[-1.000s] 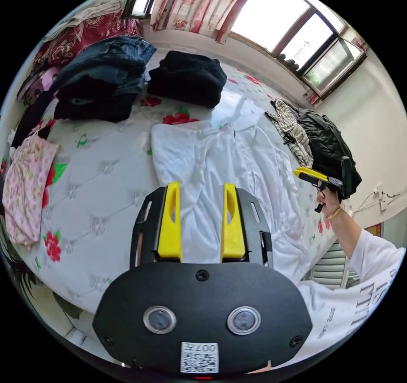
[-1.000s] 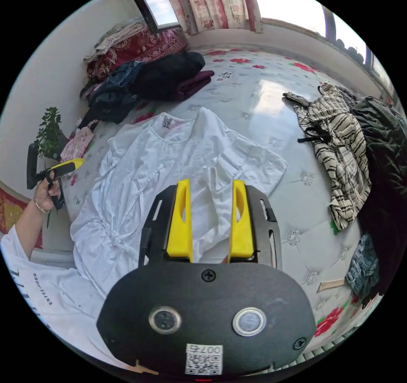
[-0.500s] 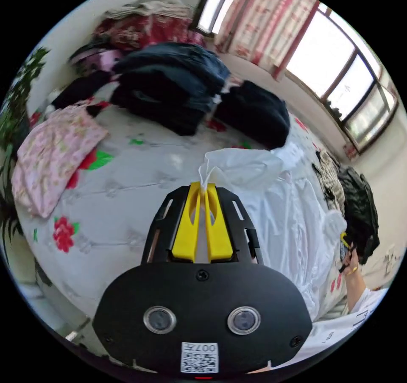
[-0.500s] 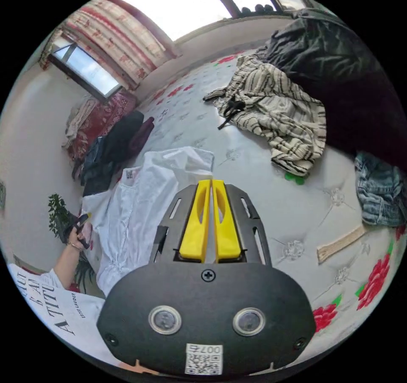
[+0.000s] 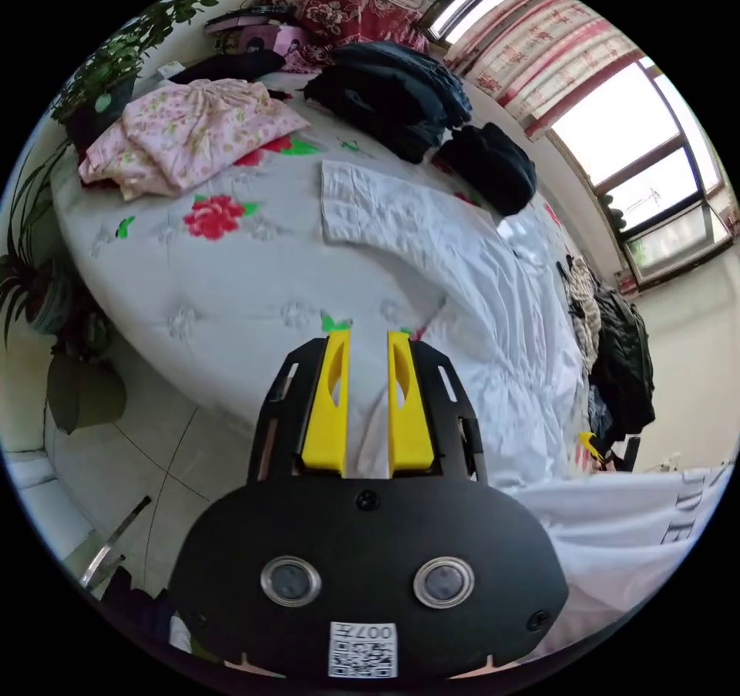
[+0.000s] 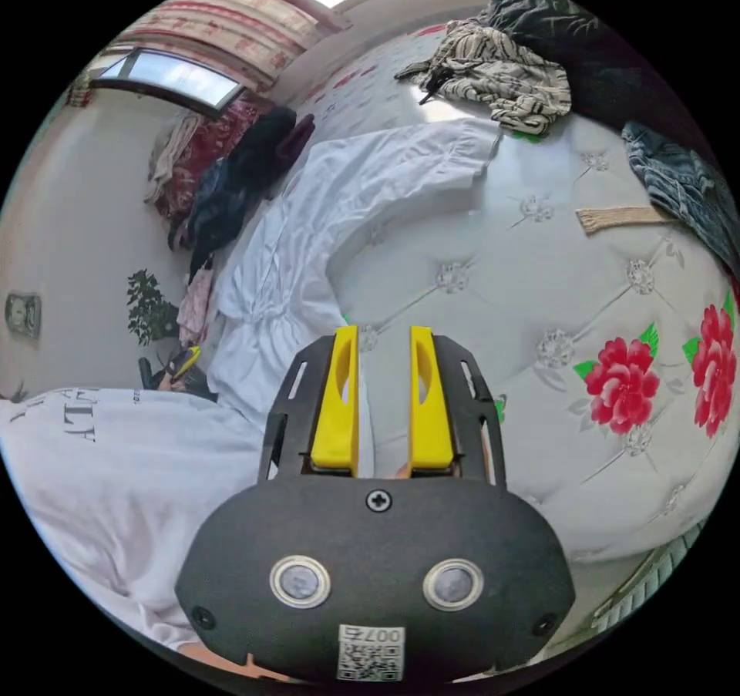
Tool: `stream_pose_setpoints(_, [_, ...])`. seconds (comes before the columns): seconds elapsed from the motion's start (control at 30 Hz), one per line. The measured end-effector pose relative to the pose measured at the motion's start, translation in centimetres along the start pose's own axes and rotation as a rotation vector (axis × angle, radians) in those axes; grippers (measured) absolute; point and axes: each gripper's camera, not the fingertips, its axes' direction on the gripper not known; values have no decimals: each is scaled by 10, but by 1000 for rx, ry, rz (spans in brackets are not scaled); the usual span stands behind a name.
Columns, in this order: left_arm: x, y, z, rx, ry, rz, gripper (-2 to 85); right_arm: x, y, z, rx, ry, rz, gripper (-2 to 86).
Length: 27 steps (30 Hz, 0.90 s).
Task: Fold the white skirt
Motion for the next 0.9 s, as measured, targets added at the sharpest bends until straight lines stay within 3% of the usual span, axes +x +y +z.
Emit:
stream_pose_setpoints(0.2, [15, 70, 12, -214, 22, 171, 101, -43, 72, 39, -212, -5, -169, 60])
stream_pose_setpoints(0.33, [28, 65, 37, -338, -106, 261, 3, -68, 77, 49, -275, -24, -247, 11])
stream_pose_setpoints(0.4, [26, 51, 29, -378, -95, 291, -4, -82, 77, 41, -295, -45, -295, 4])
stream_pose_setpoints(0.53, [5, 30, -13, -369, -114, 404, -7, -99, 97, -1, -223, 18, -354, 0])
stream_pose_setpoints(0.7, [-50, 36, -7, -411, -52, 331, 18, -93, 128, 33, -302, 102, -206, 7])
stream_pose_setpoints(0.9, [-132, -4, -59, -138, 122, 60, 74, -128, 140, -8, -105, 266, -106, 36])
